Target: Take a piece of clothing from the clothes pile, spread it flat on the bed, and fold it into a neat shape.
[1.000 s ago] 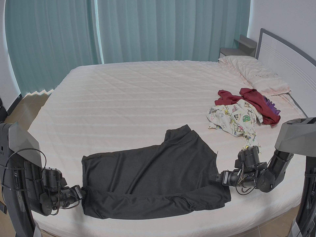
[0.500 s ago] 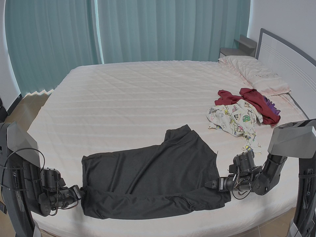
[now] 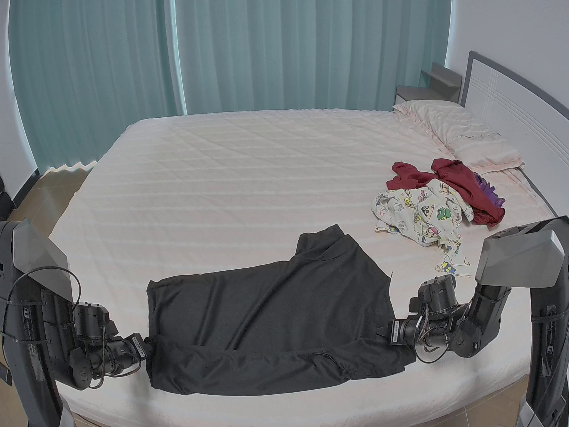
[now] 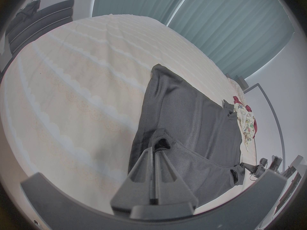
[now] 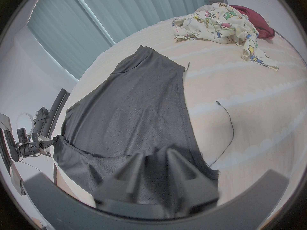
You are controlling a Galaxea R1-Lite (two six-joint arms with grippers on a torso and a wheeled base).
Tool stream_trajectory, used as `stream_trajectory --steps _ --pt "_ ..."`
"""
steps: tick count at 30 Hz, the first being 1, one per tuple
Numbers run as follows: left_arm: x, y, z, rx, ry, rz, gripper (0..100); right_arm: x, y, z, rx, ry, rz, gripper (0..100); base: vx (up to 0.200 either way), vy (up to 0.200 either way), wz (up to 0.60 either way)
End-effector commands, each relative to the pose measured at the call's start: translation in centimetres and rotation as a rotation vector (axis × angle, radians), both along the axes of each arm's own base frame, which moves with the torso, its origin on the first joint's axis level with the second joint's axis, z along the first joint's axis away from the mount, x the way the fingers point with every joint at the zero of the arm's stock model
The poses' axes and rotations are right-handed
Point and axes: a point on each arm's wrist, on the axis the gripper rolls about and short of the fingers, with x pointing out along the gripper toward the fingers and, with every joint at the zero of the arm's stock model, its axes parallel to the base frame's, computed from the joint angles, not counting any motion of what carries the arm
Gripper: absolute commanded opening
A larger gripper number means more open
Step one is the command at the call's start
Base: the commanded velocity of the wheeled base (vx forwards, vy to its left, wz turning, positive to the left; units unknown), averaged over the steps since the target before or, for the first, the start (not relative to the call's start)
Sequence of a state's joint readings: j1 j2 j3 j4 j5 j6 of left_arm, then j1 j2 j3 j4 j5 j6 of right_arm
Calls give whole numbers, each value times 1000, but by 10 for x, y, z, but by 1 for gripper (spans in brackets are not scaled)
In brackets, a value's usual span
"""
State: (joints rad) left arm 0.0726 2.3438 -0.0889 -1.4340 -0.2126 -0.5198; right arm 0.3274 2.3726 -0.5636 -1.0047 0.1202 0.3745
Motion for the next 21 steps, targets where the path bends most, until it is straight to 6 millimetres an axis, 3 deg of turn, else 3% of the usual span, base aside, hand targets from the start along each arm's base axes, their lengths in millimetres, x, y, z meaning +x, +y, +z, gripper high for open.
stream_trajectory --steps 1,13,21 --pt "1 0 0 1 -2 2 0 -3 -6 -4 2 6 -17 0 0 0 0" --pt "2 3 -2 -1 -2 17 0 -3 -8 -1 57 -34 -62 0 0 0 0" --pt "9 13 -3 2 -25 58 0 9 -13 18 92 -165 -93 0 0 0 0"
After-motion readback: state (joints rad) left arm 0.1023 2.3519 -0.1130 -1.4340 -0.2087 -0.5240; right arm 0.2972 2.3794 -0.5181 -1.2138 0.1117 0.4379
